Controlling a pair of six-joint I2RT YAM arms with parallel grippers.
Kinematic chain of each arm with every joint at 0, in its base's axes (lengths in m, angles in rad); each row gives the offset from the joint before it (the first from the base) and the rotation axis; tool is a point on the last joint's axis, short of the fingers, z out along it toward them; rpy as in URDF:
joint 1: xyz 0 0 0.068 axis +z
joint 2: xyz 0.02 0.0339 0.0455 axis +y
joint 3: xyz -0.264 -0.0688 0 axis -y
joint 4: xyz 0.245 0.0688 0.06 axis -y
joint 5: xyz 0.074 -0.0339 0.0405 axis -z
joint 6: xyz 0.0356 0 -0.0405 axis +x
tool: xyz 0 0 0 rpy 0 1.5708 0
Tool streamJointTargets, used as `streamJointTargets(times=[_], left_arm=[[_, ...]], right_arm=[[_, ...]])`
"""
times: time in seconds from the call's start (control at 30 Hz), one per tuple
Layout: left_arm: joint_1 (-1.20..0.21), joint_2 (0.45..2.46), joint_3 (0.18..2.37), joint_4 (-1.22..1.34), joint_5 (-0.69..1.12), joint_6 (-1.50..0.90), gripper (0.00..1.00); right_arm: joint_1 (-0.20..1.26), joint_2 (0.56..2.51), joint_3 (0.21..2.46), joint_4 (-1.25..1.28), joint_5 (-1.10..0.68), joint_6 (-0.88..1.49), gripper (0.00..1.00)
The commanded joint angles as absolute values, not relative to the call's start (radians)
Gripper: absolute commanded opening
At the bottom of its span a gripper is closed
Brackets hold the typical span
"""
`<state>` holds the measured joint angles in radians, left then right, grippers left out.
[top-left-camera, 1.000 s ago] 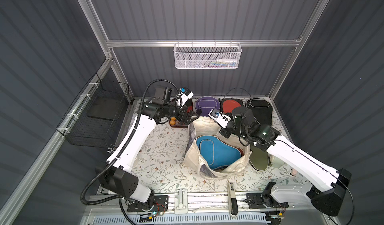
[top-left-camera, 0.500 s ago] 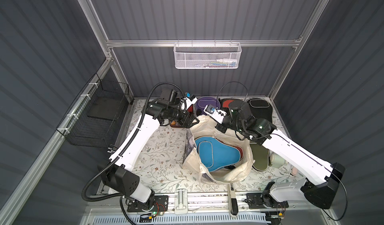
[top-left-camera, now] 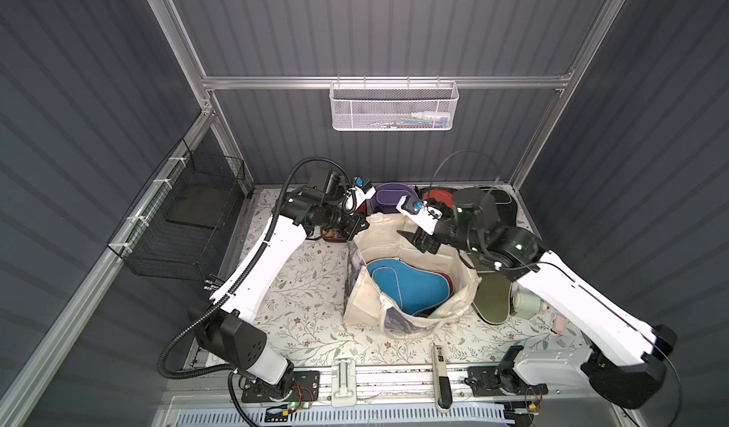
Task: Remove the ping pong set from the canvas bag
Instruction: Adjust the ping pong set in the canvas bag.
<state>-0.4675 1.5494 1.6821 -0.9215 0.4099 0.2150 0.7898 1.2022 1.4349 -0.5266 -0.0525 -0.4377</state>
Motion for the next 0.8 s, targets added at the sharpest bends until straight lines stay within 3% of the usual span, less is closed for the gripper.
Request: streamJointTargets(times=[0.0, 0.1, 0.3, 0.77], left_arm=[[-0.459, 1.507, 1.709, -0.804, 0.439, 0.179, 0.0], [-0.459, 1.497, 1.713, -0.769, 0.444, 0.165, 0.0], [-0.46, 1.462, 1.714, -0.688, 0.51, 0.122, 0.0], [-0.46, 1.361, 1.616, -0.584, 0.61, 0.058, 0.0]], right_arm=[[0.845, 1.098, 1.381, -0.62, -0.103, -0.359, 0.9], [0.89, 1.034, 1.295, -0.66, -0.117, -0.287, 0.99], [0.915, 1.042, 1.185, -0.683, -0.069, -0.217, 0.99], [0.916, 1.291, 1.255, -0.659, 0.004, -0.163, 0.99]])
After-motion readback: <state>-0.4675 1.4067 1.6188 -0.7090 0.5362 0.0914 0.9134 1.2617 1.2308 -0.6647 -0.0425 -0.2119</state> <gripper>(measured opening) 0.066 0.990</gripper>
